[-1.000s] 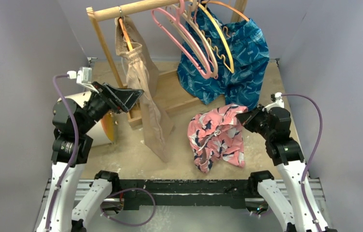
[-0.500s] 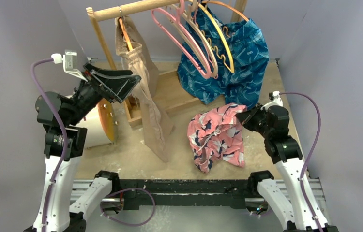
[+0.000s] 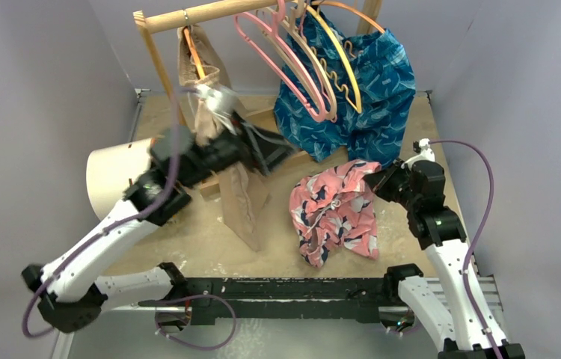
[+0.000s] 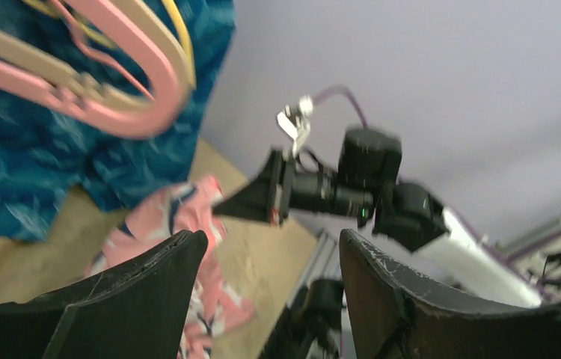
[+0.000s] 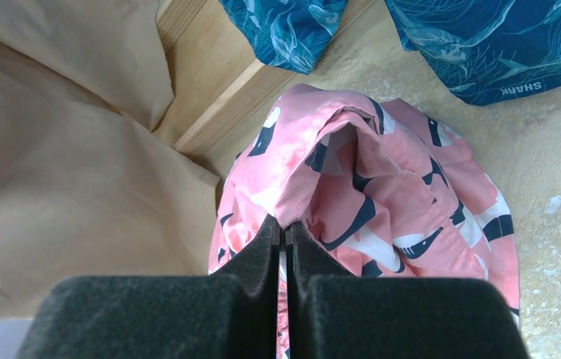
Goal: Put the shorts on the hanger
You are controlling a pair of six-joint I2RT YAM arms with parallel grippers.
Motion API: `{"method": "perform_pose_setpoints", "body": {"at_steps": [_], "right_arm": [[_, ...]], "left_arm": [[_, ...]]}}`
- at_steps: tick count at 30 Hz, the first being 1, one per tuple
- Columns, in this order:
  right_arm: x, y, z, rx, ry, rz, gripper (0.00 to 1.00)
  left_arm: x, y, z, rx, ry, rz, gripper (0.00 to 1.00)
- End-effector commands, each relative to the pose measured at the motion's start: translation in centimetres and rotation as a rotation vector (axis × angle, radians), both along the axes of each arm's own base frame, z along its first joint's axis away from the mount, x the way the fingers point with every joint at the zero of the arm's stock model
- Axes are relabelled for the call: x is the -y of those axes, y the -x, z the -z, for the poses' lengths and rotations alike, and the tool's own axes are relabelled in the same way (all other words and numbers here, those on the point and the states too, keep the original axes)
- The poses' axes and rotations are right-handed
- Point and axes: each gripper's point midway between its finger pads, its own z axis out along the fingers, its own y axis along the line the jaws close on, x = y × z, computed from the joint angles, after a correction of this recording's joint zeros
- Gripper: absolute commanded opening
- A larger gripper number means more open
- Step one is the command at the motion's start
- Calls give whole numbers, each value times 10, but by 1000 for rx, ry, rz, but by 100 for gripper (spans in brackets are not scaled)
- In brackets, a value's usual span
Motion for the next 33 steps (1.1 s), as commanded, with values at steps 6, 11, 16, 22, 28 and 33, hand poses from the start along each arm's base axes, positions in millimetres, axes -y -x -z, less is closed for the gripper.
{"method": "perform_pose_setpoints", "body": {"at_steps": [6,11,16,22,28,33], "right_arm": [[13,3,-20,50,38,52,0],[23,7,-21,49,55,106,0],[23,6,-27,73,41,114,0],[21,5,-29,85,29,114,0],[21,3,-25,79,26,115,0],[19,3,-20,71,21,107,0]], "left_arm": [[57,10,100,-98,-269,-195,61],[58,16,173,-286,-287,-267,57],[67,27,226,-372,-336,-281,52],[74,34,267,-481,-341,-302,46],[86,61,299,-628,-313,-272,46],[107,90,317,-705,-329,-202,47]]}}
